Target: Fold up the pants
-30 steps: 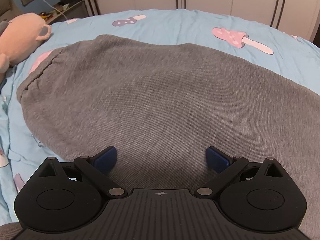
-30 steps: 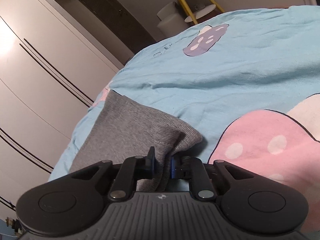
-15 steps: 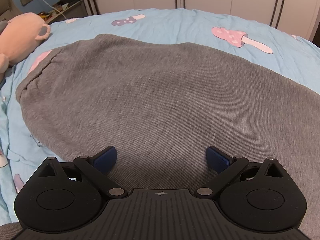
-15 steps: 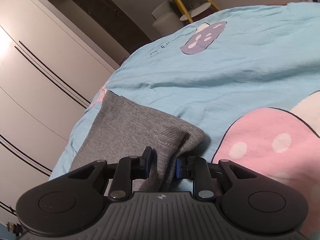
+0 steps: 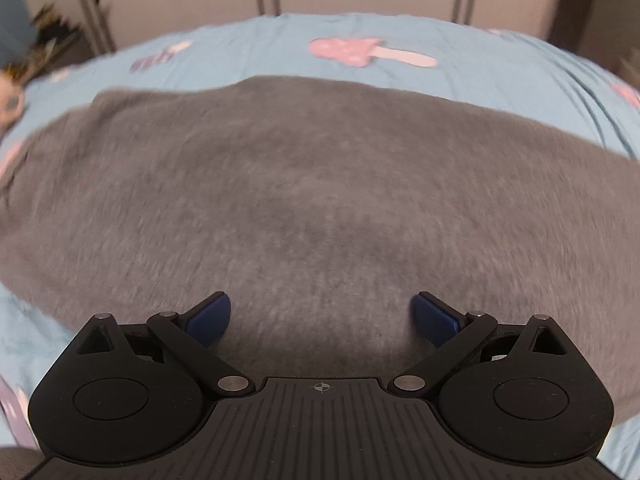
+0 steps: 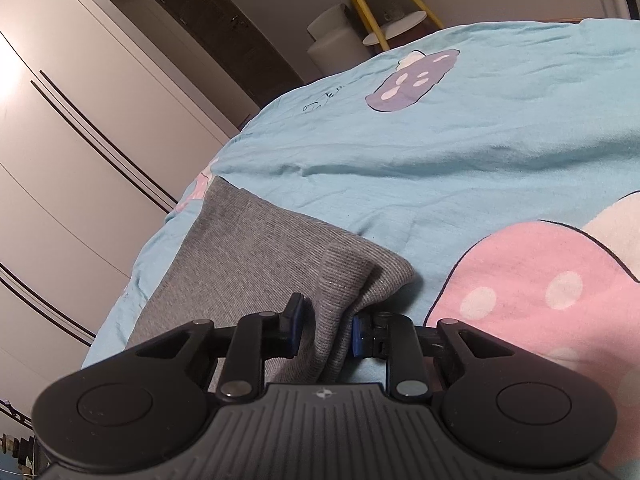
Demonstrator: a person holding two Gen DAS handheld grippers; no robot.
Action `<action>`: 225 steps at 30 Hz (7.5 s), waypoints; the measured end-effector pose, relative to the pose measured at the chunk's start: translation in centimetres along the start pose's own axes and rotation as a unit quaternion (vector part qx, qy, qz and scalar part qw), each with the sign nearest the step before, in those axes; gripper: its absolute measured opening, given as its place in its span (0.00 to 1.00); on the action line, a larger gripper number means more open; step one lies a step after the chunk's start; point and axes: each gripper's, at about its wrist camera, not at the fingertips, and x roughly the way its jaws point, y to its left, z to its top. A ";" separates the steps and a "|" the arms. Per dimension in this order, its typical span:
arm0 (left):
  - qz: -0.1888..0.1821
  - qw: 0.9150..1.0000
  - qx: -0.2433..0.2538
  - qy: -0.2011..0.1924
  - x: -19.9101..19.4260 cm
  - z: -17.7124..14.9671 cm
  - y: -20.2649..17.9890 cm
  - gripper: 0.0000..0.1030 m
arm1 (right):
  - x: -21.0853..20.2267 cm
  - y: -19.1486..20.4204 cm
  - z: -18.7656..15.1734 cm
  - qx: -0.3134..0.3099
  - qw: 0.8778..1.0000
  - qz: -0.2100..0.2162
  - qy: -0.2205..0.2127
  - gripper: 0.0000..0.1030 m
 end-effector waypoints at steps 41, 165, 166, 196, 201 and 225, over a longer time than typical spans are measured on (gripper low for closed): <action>0.188 0.974 -0.120 -0.035 6.5 8.2 20.3 0.93 | 0.3 2.6 0.5 -0.038 0.995 -0.094 0.012 0.10; -0.188 0.979 -0.058 -0.058 -6.5 3.3 3.8 0.83 | -5.3 22.7 -13.8 -0.276 0.941 0.076 0.178 0.41; -0.195 0.978 -0.044 -0.063 -6.5 3.4 2.9 0.85 | -4.5 23.1 -14.4 -0.292 0.938 0.072 0.170 0.41; 0.013 0.982 -0.180 -0.050 -3.8 4.3 18.8 0.87 | 0.3 25.7 -21.1 -0.434 0.880 0.028 0.189 0.95; 0.002 0.972 -0.233 -0.029 -2.9 3.3 22.1 0.88 | 0.5 25.8 -21.1 -0.432 0.882 0.023 0.187 0.95; -0.128 0.903 -0.405 -0.060 0.6 -2.2 35.2 0.79 | 1.3 26.2 -21.7 -0.433 0.887 0.008 0.162 0.95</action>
